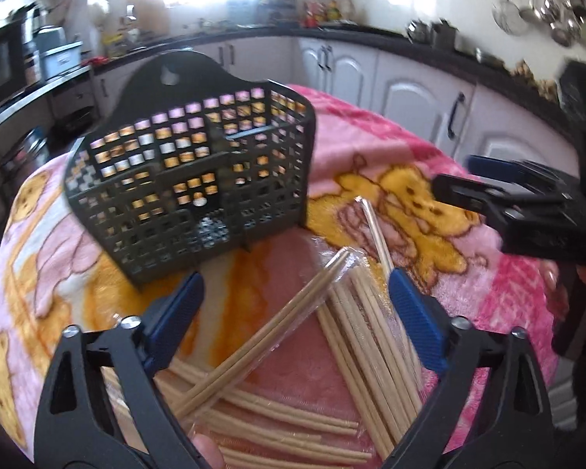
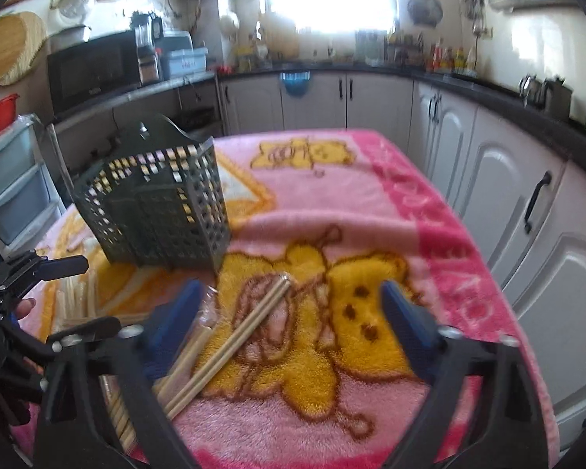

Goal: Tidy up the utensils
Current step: 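Close the left tool on one chopstick while the right tool grasps another chopstick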

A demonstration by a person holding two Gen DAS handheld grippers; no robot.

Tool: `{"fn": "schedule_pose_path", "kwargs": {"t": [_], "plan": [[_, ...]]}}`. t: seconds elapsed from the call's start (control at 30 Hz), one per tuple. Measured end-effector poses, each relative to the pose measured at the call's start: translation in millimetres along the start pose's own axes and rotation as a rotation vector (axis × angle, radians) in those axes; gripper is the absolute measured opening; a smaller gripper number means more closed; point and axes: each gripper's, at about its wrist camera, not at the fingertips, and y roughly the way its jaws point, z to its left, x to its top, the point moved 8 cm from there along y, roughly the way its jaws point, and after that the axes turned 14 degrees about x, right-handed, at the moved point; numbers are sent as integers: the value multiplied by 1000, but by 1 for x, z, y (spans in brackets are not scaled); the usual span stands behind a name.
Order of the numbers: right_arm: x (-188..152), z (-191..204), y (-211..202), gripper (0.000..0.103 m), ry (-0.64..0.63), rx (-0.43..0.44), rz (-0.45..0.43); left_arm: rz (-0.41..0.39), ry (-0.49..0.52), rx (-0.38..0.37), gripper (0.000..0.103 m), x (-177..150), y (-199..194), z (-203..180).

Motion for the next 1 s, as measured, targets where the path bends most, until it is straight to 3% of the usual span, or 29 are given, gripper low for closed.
{"fn": "schedule_pose_path", "kwargs": {"t": [0.17, 0.3, 0.47, 0.53, 0.63, 1.0], "plan": [[-4, -15, 27, 59, 60, 28, 88, 46, 47, -43, 59, -3, 20, -13], [-9, -20, 50, 42, 126, 90, 164, 80, 57, -77, 52, -4, 30, -19], [-8, -19, 70, 35, 188, 149, 223, 103, 87, -127, 40, -3, 37, -32], [-8, -23, 79, 33, 210, 138, 253, 116, 92, -136, 39, -2, 42, -37], [-10, -27, 89, 23, 244, 133, 276, 139, 117, -137, 28, -3, 50, -42], [5, -37, 86, 16, 269, 148, 222, 171, 136, -159, 8, 9, 57, -43]]}}
